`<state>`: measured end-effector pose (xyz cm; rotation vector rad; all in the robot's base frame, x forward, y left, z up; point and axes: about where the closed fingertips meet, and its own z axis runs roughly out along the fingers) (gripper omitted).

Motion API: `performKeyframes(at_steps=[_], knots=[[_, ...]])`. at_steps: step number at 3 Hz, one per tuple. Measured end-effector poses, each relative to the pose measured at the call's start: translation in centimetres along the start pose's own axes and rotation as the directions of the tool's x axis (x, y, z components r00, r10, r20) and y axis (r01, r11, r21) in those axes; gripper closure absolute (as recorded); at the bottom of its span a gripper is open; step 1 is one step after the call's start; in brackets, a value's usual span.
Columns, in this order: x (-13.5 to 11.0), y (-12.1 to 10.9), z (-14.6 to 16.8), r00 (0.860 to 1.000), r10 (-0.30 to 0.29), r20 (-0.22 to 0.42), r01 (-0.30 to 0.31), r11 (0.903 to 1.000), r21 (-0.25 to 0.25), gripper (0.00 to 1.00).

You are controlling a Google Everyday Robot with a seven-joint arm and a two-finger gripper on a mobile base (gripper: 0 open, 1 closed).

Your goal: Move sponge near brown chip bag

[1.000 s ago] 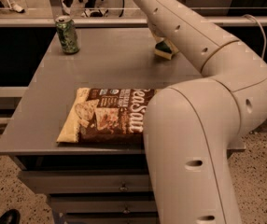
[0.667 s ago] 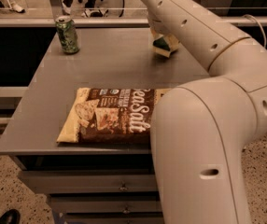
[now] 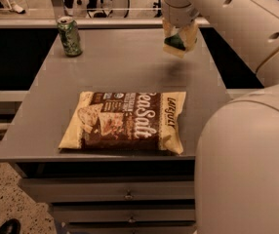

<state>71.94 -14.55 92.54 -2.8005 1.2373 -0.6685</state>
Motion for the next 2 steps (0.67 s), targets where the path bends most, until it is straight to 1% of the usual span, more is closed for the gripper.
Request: performKeyframes(at_steps=[1, 2], knots=[[-1.2, 3.9, -0.9, 0.999, 0.024, 0.042, -0.022, 0.9986, -0.049, 1.00], [-1.7, 7.1, -0.2, 0.996, 0.057, 0.074, -0.050, 0.9937, -0.100, 1.00]])
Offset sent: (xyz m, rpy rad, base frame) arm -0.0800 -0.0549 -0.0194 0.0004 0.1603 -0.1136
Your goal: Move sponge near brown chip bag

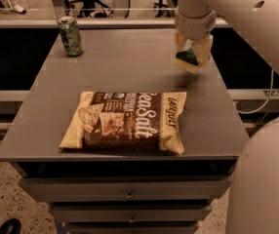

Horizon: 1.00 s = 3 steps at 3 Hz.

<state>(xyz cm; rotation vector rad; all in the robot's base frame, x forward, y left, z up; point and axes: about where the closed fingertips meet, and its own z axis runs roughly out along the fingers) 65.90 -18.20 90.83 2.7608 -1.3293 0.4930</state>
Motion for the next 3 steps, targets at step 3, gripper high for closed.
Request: performKeyframes(at_steps=[3], knots=[[-8.3, 5.3, 2.5, 0.964, -0.028, 0.264, 0.054, 0.9943, -0.092, 0.74]])
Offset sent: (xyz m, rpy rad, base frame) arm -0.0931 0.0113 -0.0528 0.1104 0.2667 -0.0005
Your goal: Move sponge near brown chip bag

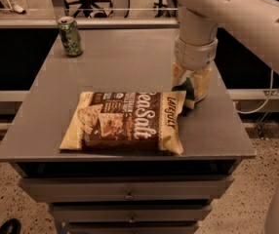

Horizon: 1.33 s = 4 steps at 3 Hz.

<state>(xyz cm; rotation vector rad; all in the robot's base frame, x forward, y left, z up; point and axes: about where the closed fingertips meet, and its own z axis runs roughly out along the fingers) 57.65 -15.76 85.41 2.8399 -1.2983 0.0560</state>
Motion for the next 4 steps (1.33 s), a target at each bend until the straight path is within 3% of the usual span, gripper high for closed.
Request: performKeyframes(at_steps=[2, 3, 4], knots=[[-4.1, -0.4, -0.5, 0.993, -0.055, 0.107, 0.052, 0.9982, 0.028, 0.19], [-4.5, -0.9, -0.8, 0.991, -0.051, 0.127, 0.045, 0.9978, 0.050, 0.00], [-4.5, -1.0, -0.8, 0.991, -0.049, 0.126, 0.043, 0.9977, 0.052, 0.00]])
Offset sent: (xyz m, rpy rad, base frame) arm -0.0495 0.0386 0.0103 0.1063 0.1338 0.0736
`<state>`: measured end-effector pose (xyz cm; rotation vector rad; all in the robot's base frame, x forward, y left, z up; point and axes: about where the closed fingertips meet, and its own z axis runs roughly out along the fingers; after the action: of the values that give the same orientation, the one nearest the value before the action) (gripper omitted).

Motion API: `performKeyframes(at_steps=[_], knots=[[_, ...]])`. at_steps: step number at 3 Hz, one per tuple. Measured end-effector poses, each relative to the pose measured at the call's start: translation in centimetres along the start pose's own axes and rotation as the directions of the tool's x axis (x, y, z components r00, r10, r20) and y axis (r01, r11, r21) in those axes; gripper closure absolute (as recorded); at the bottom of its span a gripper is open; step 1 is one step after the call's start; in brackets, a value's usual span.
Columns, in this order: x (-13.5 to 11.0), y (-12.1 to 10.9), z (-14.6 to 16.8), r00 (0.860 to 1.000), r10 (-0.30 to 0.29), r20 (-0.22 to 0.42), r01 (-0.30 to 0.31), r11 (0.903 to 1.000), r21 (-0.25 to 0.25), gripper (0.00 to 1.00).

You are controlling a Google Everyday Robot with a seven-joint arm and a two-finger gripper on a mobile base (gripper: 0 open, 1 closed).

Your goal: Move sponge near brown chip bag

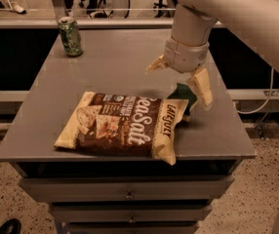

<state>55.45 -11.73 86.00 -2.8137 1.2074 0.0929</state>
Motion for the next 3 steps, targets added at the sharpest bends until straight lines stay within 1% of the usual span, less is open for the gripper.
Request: performKeyframes(at_steps=[1, 2, 3], knots=[[3.4, -0.9, -2.8, 0.996, 0.071, -0.062, -0.064, 0.9922, 0.106, 0.00], [9.0, -0.9, -8.4, 0.971, 0.219, -0.093, -0.182, 0.9361, 0.301, 0.00], [14.2, 1.7, -14.7, 0.926, 0.377, -0.018, -0.318, 0.8032, 0.504, 0.00]])
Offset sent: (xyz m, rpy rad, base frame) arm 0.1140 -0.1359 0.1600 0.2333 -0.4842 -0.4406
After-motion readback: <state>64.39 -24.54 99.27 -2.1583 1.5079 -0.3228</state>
